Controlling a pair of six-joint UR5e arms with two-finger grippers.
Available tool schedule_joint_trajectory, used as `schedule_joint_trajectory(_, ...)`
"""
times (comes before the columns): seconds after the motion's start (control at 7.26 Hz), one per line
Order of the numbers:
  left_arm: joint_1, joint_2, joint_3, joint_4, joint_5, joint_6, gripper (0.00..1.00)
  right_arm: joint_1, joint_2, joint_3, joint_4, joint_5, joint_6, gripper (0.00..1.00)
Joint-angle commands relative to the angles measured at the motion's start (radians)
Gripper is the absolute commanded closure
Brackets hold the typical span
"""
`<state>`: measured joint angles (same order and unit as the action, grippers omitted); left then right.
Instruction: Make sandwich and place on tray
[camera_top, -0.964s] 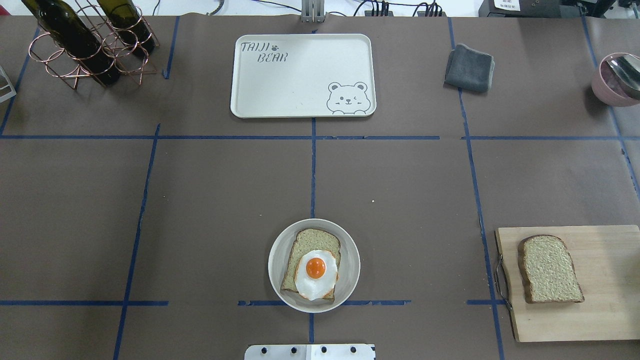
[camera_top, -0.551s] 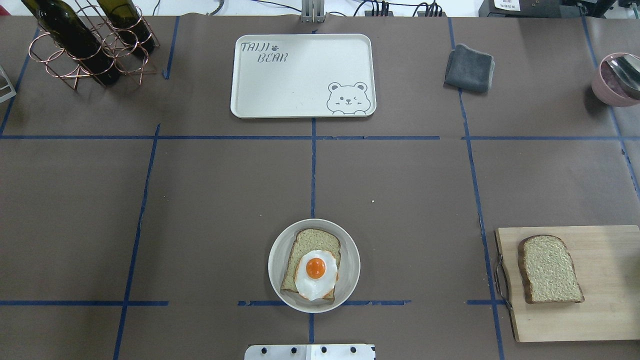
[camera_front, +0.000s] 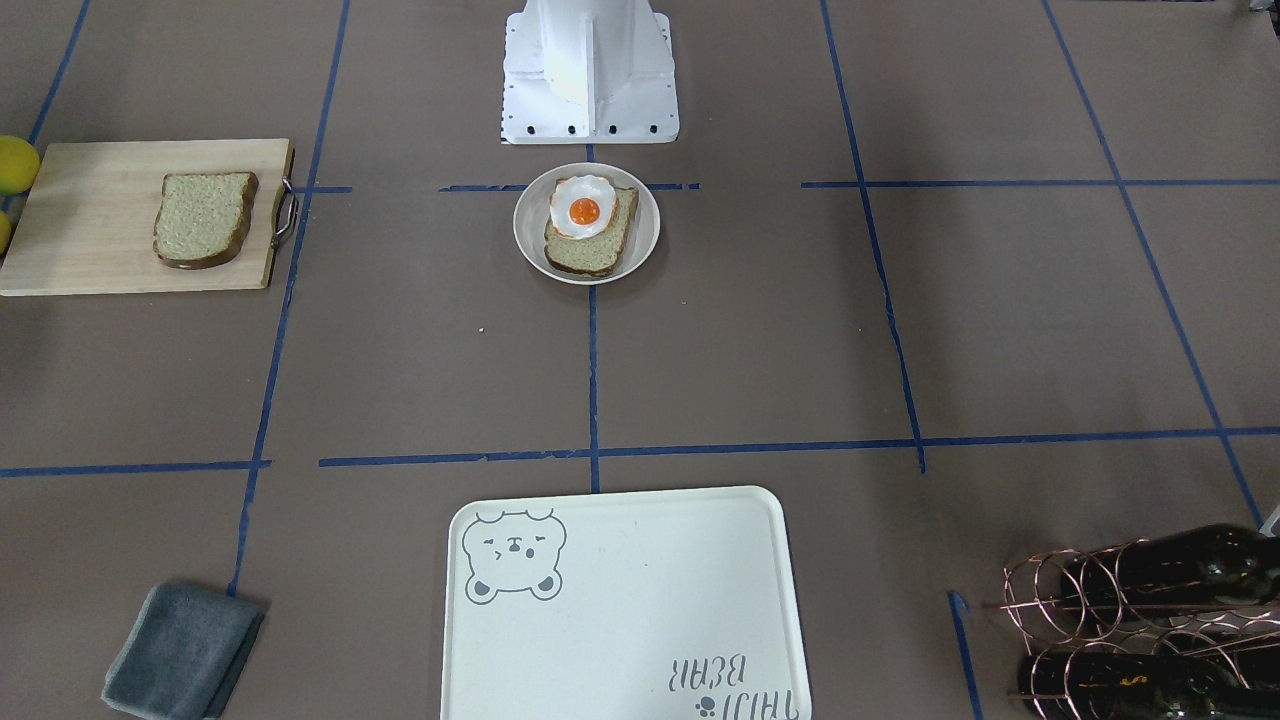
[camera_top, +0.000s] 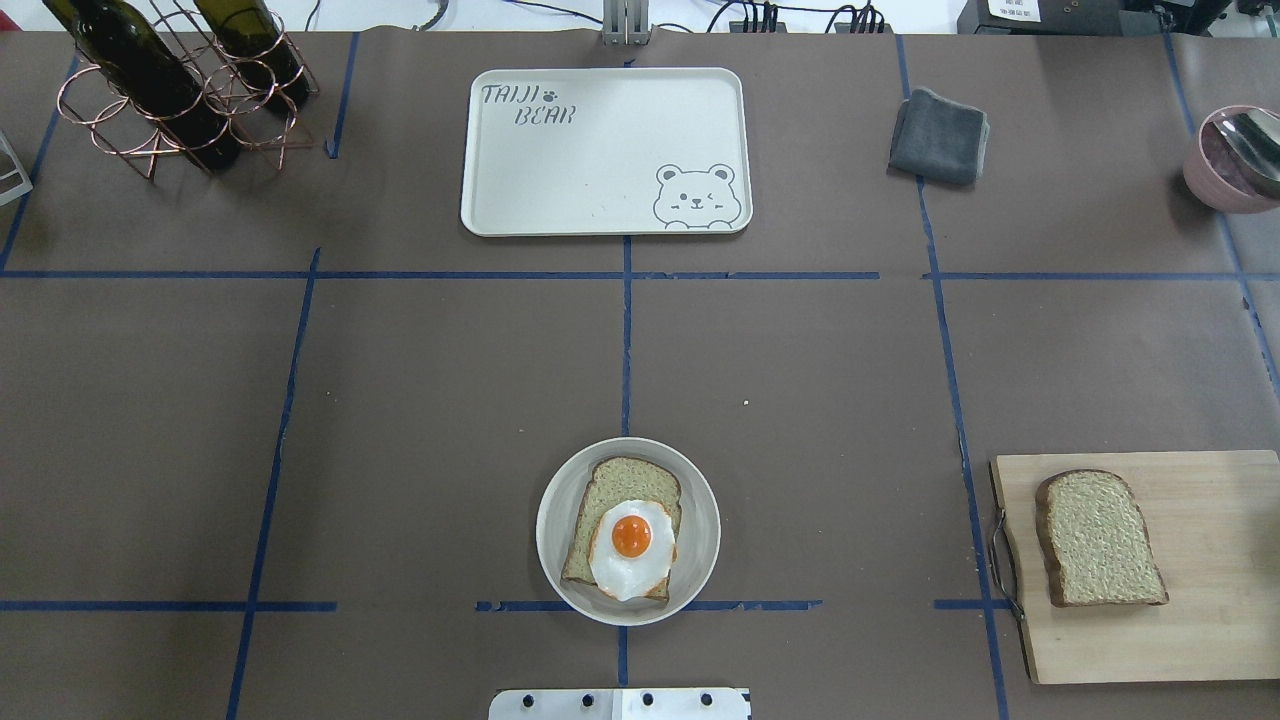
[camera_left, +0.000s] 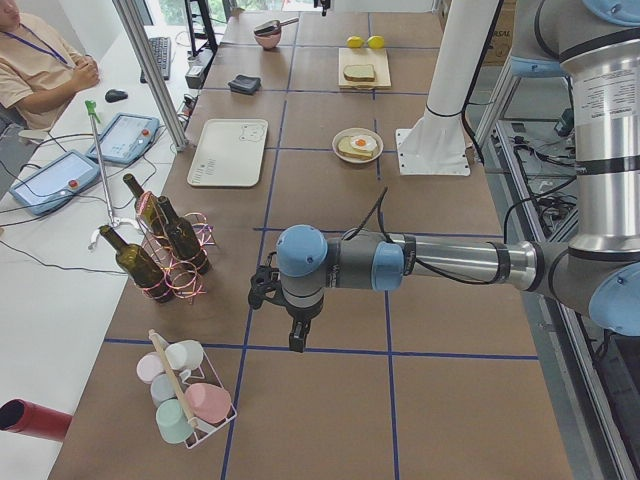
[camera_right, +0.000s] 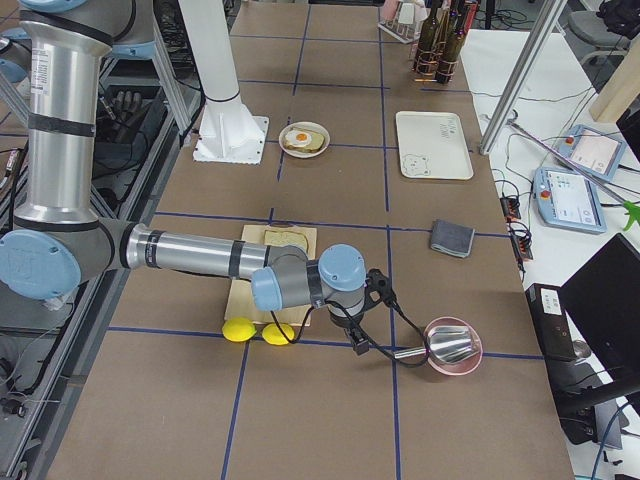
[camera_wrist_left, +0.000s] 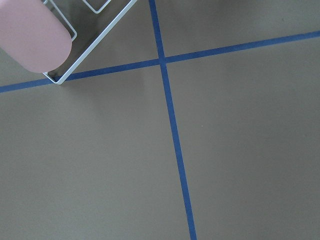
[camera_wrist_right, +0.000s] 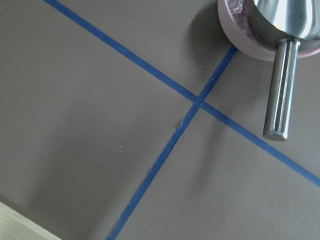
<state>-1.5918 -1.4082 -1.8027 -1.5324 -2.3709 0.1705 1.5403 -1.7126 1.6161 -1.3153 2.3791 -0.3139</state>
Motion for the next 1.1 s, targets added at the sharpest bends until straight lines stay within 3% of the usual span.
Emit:
schedule_joint_trajectory(0.0, 0.0, 0.0, 0.0, 0.0, 0.001, 0.0, 0.0, 0.034, -0.048, 0.11, -0.064, 0.071, 0.06, 0.0)
schedule_joint_trajectory(0.14, 0.001, 0.0, 0.0, 0.0, 0.001, 0.0, 0.0, 0.011, -0.103, 0.199, -0.018, 0.063, 0.16, 0.0)
schedule_joint_trajectory(0.28, 0.001, 0.0, 0.0, 0.0, 0.001, 0.0, 0.0, 0.003, -0.133, 0.231, -0.004, 0.077, 0.246, 0.0)
schedule_joint_trajectory(0.41, 0.001, 0.0, 0.0, 0.0, -0.001, 0.0, 0.0, -0.069, -0.168, 0.267, 0.084, 0.078, 0.406, 0.0)
schedule_joint_trajectory(0.83, 0.001, 0.0, 0.0, 0.0, -0.001, 0.0, 0.0, -0.34, -0.245, 0.268, 0.513, 0.026, 0.972, 0.01)
schedule_joint_trajectory(0.96, 0.001, 0.0, 0.0, 0.0, -0.001, 0.001, 0.0, -0.458, -0.249, 0.268, 0.615, -0.051, 1.131, 0.03)
